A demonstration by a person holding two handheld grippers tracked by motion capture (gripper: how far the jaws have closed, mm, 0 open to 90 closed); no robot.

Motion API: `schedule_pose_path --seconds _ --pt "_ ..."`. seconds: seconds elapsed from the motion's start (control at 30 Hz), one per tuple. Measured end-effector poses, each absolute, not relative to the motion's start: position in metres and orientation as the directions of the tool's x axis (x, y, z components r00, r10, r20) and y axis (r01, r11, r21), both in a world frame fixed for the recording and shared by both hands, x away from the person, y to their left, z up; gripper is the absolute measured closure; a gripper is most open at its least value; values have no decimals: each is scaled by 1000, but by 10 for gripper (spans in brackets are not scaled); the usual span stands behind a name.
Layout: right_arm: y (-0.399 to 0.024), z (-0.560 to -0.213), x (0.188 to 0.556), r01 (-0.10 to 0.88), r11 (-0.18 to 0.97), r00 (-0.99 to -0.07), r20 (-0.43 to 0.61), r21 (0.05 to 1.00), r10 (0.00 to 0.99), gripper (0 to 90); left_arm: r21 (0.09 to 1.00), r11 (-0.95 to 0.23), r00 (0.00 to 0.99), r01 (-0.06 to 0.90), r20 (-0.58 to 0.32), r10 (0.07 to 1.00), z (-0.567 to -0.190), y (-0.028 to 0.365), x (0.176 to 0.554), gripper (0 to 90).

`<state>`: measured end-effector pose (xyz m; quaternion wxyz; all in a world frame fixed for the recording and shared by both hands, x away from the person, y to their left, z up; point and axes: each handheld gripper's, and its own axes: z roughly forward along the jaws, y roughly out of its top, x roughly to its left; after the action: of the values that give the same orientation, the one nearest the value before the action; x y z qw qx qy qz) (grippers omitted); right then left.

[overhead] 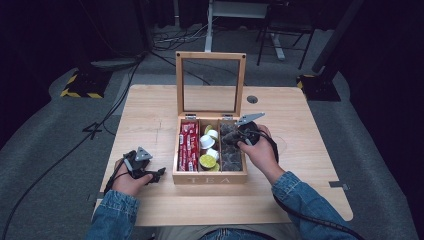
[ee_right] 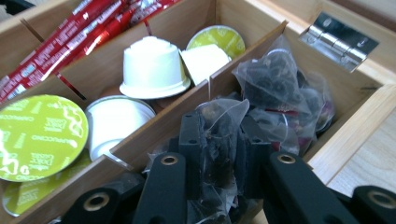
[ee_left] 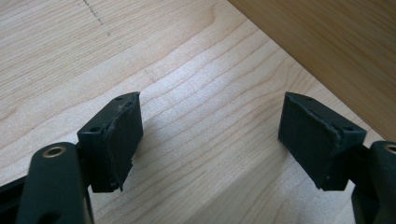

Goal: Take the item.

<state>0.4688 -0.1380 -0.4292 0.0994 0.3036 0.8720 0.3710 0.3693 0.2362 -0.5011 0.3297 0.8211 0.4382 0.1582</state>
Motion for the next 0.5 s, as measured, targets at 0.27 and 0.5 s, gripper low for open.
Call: schedule_pose_path --seconds 0.27,0.5 --pt "-141 -420 467 442 508 -798 65 739 599 760 690 -396 568 606 -27 823 -502 237 369 216" --pt "-146 -410 463 433 467 -799 87 771 596 759 696 -396 570 599 -24 821 -503 238 370 217"
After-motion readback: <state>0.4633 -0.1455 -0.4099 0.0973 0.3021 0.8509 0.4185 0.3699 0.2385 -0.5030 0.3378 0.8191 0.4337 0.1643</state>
